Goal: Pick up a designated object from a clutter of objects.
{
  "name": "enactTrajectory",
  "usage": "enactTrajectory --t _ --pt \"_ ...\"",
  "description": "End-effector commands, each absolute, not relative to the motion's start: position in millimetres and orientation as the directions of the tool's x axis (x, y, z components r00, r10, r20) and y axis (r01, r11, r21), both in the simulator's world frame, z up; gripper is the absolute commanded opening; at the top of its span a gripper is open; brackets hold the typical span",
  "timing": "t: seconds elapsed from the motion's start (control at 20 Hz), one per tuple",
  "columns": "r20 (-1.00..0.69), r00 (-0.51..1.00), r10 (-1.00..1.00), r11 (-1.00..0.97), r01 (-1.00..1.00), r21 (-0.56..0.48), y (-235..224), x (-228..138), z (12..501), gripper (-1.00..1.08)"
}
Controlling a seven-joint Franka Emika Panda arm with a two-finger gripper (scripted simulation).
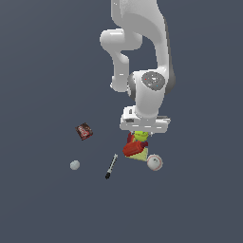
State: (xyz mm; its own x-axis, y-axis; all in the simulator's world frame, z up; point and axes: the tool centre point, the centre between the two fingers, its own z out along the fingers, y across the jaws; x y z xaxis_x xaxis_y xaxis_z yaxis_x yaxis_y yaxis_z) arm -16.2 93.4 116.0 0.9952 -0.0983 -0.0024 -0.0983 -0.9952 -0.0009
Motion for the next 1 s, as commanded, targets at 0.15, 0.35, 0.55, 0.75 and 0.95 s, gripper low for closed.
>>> enactTrajectory --t 0.15,0.35,0.55,0.75,0.95 --pt "0.000 0.995 -0.101 -0.995 -0.101 -0.003 45 -5 166 -1.00" --pt "0.000 0.995 -0.101 -0.995 -0.101 -0.004 10 3 203 -1.00" --pt "0.000 0.995 -0.101 -0.995 -0.101 -0.004 -26 12 240 -1.00" --pt "0.000 0.995 -0.101 -0.995 -0.101 -0.004 -61 21 277 -1.00" --pt "0.000 0.995 -0.102 -0.995 -0.102 -0.002 -95 30 312 -1.00"
